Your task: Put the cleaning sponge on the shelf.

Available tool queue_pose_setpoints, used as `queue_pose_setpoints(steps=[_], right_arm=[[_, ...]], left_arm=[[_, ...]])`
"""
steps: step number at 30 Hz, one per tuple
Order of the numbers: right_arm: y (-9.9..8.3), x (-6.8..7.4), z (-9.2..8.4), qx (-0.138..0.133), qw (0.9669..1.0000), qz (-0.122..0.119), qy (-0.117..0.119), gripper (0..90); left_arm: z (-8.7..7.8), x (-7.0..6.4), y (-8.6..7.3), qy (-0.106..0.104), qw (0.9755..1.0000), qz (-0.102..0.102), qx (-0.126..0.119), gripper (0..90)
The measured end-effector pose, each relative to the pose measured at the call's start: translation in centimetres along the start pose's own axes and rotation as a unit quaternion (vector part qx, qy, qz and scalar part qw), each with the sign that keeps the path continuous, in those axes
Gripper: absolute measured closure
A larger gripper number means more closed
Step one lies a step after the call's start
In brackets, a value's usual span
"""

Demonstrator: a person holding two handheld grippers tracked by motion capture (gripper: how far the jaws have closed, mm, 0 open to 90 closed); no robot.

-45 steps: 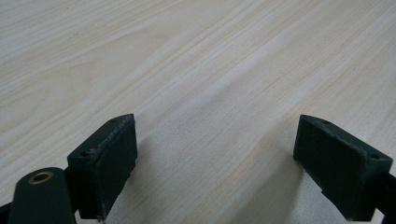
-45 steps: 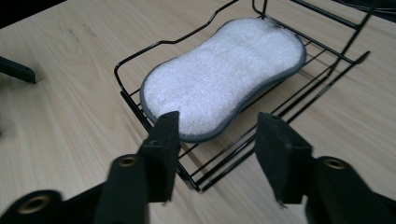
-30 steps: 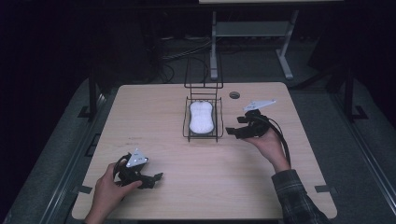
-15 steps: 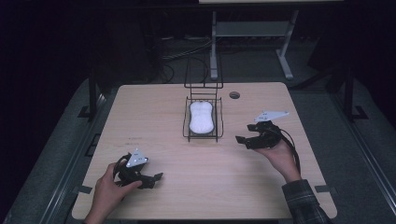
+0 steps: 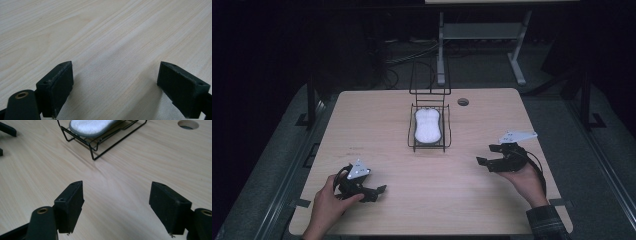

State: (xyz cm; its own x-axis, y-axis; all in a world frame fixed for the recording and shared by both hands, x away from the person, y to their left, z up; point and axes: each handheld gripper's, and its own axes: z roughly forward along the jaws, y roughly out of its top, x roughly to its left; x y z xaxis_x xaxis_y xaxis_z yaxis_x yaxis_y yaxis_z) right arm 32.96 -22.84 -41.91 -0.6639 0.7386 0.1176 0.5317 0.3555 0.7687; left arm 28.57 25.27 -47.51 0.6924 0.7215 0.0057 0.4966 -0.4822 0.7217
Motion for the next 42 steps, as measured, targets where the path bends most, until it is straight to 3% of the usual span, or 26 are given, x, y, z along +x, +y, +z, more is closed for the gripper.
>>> queue_pose_setpoints(steps=[10, 17, 21, 27, 29, 33, 42], right_arm=[[-2.9, -0.2, -1.0, 0.014, 0.9997, 0.019, -0.002, 21.3], [-5.0, -0.2, -1.7, 0.017, 0.9989, 0.03, -0.031, 13.8], [-6.2, -0.3, -1.9, 0.019, 0.9982, 0.043, -0.036, 11.3], [-8.0, -0.2, -1.8, 0.025, 0.9974, 0.043, -0.052, 9.8], [-8.9, -0.2, -1.8, 0.038, 0.9962, 0.036, -0.07, 9.6], [-9.7, -0.1, -1.8, 0.033, 0.9959, 0.026, -0.081, 8.7], [-9.7, 0.1, -1.8, 0.038, 0.9955, 0.017, -0.085, 8.0]], left_arm=[[0.0, 0.0, 0.0, 0.0, 1.0, 0.0, 0.0, 12.7], [0.0, 0.0, 0.0, 0.0, 1.0, 0.0, 0.0, 12.7], [0.0, 0.0, 0.0, 0.0, 1.0, 0.001, 0.0, 12.7], [0.0, 0.0, 0.0, 0.0, 1.0, 0.001, 0.0, 12.7], [0.0, 0.0, 0.0, 0.0, 1.0, 0.001, 0.0, 12.7], [0.0, 0.0, 0.0, 0.0, 1.0, 0.001, 0.0, 12.7], [0.0, 0.0, 0.0, 0.0, 1.0, 0.001, 0.0, 12.7]])
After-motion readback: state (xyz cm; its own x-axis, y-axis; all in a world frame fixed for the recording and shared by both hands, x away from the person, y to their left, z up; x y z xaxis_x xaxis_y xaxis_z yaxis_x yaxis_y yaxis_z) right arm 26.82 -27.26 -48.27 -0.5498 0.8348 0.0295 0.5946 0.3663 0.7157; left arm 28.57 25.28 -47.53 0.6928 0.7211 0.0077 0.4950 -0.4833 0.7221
